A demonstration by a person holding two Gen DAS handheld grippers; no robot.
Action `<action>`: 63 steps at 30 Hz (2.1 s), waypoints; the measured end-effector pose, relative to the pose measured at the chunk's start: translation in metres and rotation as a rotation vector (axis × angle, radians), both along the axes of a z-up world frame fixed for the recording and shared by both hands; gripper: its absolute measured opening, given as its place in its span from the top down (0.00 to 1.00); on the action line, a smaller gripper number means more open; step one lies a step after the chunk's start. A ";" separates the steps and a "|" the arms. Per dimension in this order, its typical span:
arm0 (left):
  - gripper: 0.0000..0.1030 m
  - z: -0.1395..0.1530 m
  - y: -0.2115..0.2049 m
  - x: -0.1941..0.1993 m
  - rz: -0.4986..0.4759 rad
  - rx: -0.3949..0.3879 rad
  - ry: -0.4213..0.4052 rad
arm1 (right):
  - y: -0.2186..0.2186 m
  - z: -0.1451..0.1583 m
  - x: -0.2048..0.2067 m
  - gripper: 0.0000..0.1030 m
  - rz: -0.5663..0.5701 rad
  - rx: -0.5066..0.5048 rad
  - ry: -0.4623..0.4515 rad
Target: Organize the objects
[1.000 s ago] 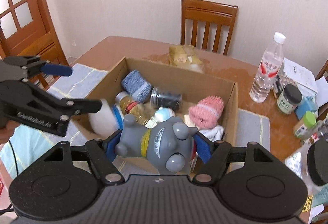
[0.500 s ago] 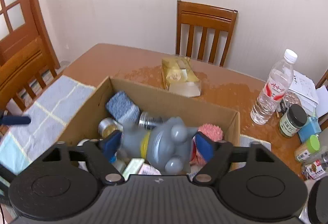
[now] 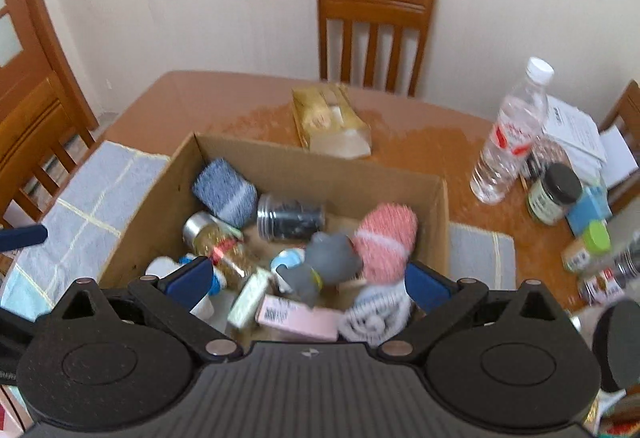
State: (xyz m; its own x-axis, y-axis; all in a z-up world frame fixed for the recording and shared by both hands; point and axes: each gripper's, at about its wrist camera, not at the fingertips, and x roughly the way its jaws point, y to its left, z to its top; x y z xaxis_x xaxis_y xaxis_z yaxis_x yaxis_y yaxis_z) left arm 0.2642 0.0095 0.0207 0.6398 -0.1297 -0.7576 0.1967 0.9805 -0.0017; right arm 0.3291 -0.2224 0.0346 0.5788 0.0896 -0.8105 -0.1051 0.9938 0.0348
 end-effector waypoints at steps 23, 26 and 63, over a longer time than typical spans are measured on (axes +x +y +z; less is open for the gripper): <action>0.01 0.000 -0.020 -0.012 0.097 0.008 0.205 | 0.002 -0.024 -0.069 0.00 -0.215 0.008 0.198; 0.01 0.005 -0.020 -0.012 0.102 0.015 0.199 | 0.000 -0.021 -0.070 0.00 -0.221 0.022 0.198; 0.01 0.008 -0.018 -0.010 0.104 0.020 0.205 | -0.002 -0.015 -0.072 0.00 -0.247 0.035 0.185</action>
State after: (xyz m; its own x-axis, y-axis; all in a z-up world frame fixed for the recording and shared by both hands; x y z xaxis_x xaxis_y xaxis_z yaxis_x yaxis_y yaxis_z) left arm 0.2544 -0.0088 0.0290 0.4809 -0.0547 -0.8750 0.0926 0.9956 -0.0114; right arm 0.2573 -0.2245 0.0200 0.4291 -0.0057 -0.9032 0.1510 0.9864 0.0655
